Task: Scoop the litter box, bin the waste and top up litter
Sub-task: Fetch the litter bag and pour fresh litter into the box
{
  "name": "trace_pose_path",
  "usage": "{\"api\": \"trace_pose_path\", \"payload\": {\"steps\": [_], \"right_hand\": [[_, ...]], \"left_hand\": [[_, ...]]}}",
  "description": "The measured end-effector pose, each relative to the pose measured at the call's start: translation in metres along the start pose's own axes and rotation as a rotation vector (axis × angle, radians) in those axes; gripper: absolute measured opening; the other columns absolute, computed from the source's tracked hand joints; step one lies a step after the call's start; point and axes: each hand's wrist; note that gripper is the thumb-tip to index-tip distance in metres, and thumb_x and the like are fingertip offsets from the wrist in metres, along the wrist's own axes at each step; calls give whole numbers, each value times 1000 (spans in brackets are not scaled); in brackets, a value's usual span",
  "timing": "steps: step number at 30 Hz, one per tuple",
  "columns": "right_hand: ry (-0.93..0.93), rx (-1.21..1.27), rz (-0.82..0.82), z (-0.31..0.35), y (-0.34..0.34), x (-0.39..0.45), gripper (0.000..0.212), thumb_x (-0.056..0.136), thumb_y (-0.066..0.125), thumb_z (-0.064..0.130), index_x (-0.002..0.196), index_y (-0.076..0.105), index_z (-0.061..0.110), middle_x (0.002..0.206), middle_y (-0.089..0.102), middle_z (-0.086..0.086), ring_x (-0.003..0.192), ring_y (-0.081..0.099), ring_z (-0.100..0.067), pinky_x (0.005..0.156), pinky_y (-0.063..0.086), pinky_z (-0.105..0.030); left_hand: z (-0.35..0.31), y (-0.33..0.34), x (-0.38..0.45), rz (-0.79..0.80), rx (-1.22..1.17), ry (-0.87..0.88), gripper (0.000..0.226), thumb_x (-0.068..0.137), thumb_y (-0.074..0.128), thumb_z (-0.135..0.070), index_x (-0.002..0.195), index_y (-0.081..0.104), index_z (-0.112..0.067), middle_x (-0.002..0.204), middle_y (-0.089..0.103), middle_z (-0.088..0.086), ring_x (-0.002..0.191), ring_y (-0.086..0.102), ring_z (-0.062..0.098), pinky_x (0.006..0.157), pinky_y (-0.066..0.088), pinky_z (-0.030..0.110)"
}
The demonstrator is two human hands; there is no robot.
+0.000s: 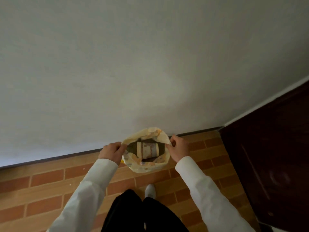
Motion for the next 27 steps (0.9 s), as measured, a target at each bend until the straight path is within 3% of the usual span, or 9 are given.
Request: {"api": "trace_pose_path", "payload": {"steps": [2,5,10,16,20,27], "right_hand": [[24,-8,54,-17,9,26,12,89,63,14,85,57,4,80,61,-10,74,60,-25,63,50,-29],[33,-31,95,-45,34,64,8,90,63,16,86,58,11,79,60,-3,73,59,-17,60,46,-20],[78,-4,140,-109,104,133,13,88,64,12,80,55,17,79,58,-2,75,58,-19,62,45,-24],[104,0,135,-195,210,224,15,88,63,9,76,55,14,76,57,-3,76,59,-22,68,51,-32],[101,-22,136,-251,277,277,5,88,62,8,87,59,4,85,61,-11,81,60,-25,72,52,-35],[63,-67,151,-329,368,343,12,88,62,9,82,53,5,75,54,-6,66,50,-16,49,34,-20]], "left_hand": [[0,18,18,11,2,-56,32,94,49,-33,65,56,-20,68,62,10,70,59,31,56,37,30],[10,47,52,42,27,-109,30,94,48,-34,69,57,-21,65,59,6,71,59,31,57,36,30],[56,117,126,78,82,-156,29,94,47,-36,74,60,-20,73,62,8,72,57,29,59,35,29],[134,221,223,60,74,-201,30,95,47,-34,85,69,-16,74,65,8,70,59,27,55,35,27],[188,287,281,59,98,-200,33,96,46,-36,89,71,-15,80,69,10,72,62,28,56,39,27],[261,374,354,72,111,-190,33,96,47,-33,92,71,-13,75,65,8,65,56,23,51,34,25]]}}
Point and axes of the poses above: each hand's wrist, its own x-axis towards the middle knuckle, its own y-axis out of the palm, z = x × y
